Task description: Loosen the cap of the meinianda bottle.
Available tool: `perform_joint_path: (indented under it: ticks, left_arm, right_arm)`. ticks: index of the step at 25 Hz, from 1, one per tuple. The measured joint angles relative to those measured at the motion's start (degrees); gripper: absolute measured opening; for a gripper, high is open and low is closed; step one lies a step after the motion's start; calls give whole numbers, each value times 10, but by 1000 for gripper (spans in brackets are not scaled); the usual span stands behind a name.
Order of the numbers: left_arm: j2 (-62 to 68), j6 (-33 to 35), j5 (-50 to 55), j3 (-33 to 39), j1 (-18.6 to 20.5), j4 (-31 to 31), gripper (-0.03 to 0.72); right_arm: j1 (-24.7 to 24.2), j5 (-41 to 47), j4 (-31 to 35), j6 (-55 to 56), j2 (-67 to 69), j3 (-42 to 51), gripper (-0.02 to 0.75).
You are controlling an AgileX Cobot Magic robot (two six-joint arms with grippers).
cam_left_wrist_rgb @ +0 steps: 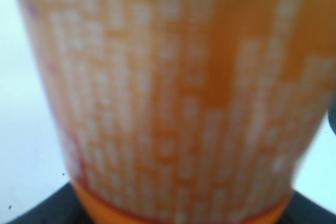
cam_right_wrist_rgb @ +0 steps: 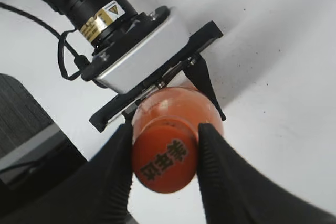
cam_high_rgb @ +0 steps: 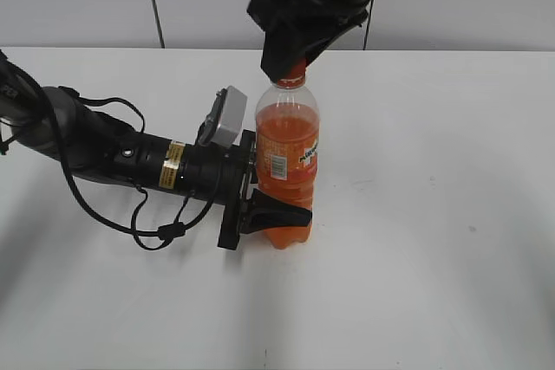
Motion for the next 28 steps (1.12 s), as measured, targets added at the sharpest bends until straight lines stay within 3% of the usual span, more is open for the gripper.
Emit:
perform_joint_path:
  ticks: [16, 28]
  left_arm:
    - [0, 2, -1, 0, 0, 4, 401]
    - [0, 4, -1, 0, 0, 4, 401]
  right_arm:
    - [0, 6, 9, -434, 0, 0, 279]
    - [0, 9, 18, -617, 0, 0, 278]
